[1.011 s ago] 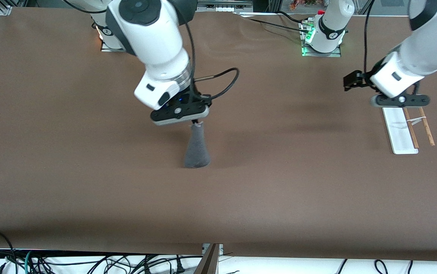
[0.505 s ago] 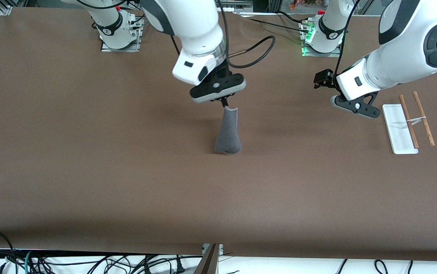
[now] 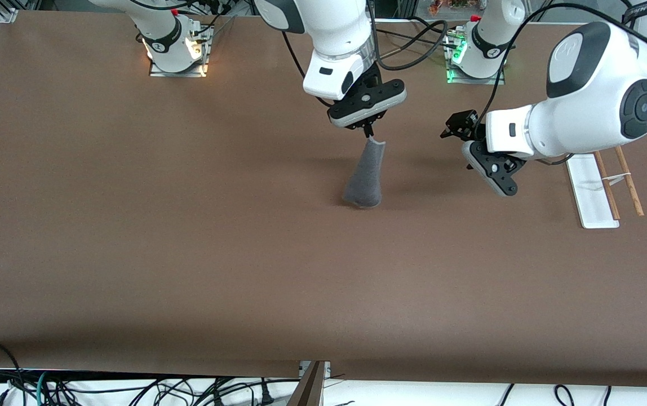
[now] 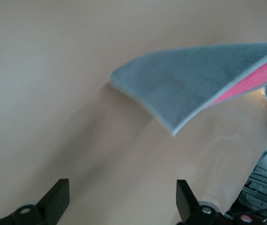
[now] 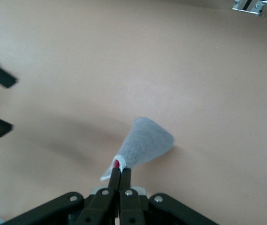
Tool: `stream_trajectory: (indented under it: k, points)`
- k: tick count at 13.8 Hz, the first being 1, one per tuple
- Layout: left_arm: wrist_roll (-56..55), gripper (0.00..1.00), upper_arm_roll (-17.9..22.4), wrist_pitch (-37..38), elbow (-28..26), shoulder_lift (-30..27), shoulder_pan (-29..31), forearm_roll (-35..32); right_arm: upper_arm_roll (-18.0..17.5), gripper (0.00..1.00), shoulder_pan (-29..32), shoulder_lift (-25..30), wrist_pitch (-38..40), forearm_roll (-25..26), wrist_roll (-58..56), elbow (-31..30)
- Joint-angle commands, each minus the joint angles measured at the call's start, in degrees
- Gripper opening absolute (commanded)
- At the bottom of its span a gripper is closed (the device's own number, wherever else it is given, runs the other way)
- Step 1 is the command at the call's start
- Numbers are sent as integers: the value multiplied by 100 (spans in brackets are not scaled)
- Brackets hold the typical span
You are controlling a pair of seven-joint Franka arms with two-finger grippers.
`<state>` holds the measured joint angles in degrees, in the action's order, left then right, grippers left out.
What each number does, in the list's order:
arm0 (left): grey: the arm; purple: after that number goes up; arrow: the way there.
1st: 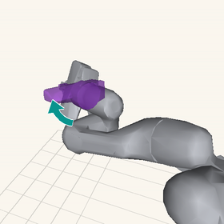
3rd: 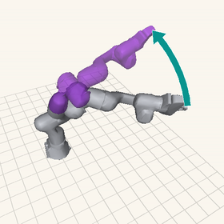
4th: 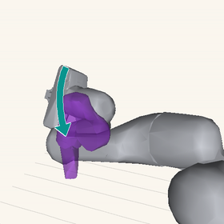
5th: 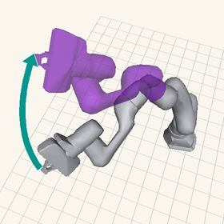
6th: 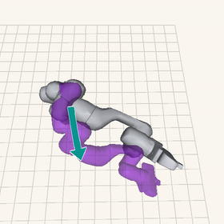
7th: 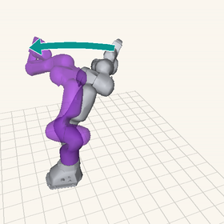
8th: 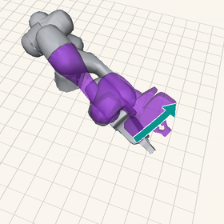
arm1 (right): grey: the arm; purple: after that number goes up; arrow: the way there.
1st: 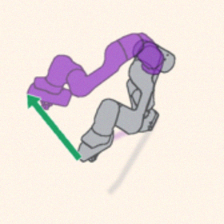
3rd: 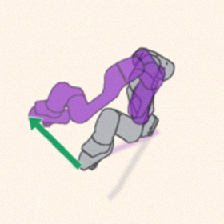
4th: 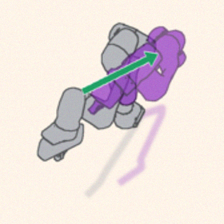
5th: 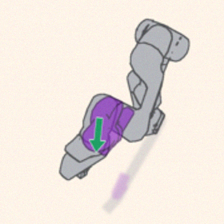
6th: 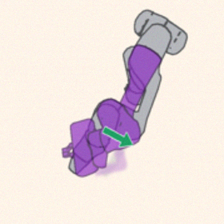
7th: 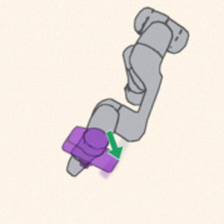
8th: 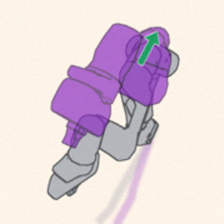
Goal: Pass towel and hang on rack
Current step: 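Carry the towel up while the left gripper reaches toward it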
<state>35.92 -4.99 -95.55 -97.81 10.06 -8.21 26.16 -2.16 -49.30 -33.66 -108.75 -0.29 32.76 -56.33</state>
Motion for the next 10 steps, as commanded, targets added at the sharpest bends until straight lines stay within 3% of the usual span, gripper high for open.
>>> stream_trajectory:
  k: [1, 4, 6, 10]
  points:
    - [1676, 100, 7, -497, -667, -92, 276, 800, 32, 0, -79, 18, -41, -23, 90, 17]
    - [3269, 100, -1, -1340, -1772, -371, 347, 1995, 40, 0, -88, 18, -76, -15, 90, 17]
    - [3448, 100, -150, -1851, -2407, -828, 286, 2436, 40, 0, -88, 18, -85, -15, 82, 17]
    - [3475, 100, -869, -3079, -3260, -1225, 303, 2753, 49, 0, -79, 26, -94, -23, 64, 26]
